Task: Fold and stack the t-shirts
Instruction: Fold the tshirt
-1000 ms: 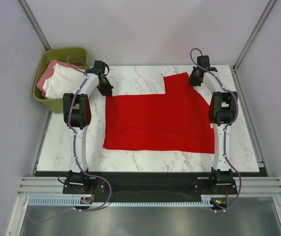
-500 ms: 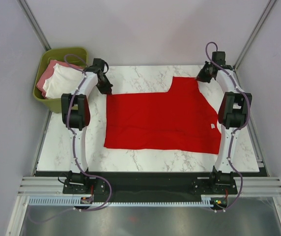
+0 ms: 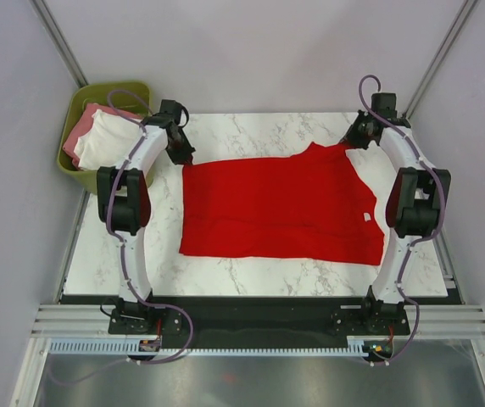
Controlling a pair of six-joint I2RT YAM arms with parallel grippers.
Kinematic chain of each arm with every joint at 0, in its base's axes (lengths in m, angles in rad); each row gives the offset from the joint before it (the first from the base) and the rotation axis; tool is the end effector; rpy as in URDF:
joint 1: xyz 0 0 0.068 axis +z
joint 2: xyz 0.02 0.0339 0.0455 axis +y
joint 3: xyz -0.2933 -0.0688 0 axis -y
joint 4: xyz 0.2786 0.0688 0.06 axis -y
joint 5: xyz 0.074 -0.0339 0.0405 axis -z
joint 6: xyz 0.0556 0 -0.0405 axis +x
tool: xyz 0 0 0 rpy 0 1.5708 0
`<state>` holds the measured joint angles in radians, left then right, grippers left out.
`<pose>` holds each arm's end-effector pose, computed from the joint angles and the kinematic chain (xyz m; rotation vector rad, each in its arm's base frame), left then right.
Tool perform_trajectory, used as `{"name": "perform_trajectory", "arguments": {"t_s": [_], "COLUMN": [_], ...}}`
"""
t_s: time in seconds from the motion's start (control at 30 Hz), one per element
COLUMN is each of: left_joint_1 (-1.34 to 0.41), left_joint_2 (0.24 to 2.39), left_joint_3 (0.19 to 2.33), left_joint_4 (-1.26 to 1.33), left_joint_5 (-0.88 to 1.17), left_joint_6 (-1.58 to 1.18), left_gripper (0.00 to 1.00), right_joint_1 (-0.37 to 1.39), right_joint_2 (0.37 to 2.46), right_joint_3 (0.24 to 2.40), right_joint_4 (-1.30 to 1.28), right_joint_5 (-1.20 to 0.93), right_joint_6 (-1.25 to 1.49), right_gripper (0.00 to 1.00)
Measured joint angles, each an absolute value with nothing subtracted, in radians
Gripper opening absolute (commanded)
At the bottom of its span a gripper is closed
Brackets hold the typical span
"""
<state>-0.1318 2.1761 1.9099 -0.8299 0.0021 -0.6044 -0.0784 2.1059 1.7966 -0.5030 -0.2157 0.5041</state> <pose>0.5261 -0.0699 0.2240 -0.6290 2.6150 -0.2368 0.5407 -0.0305 0.2450 0.5913 2.3339 0.4571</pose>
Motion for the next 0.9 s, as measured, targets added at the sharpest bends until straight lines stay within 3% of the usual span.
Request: {"name": "perform_trajectory", "arguments": {"t_s": [0.9], "left_joint_1": [-0.204], "left_joint_2": [1.763], "left_joint_3": [1.373], "left_joint_4": [-0.77], "left_joint_5": [-0.099], "left_joint_6": [-0.575], "left_gripper": [0.02], "right_joint_1": [-0.115], "right_joint_2": [1.524], "right_joint_3": [1.194], "right_joint_4": [-0.49], "right_joint_5": [-0.161], "right_joint_6": [0.447], "right_gripper": [0.0]}}
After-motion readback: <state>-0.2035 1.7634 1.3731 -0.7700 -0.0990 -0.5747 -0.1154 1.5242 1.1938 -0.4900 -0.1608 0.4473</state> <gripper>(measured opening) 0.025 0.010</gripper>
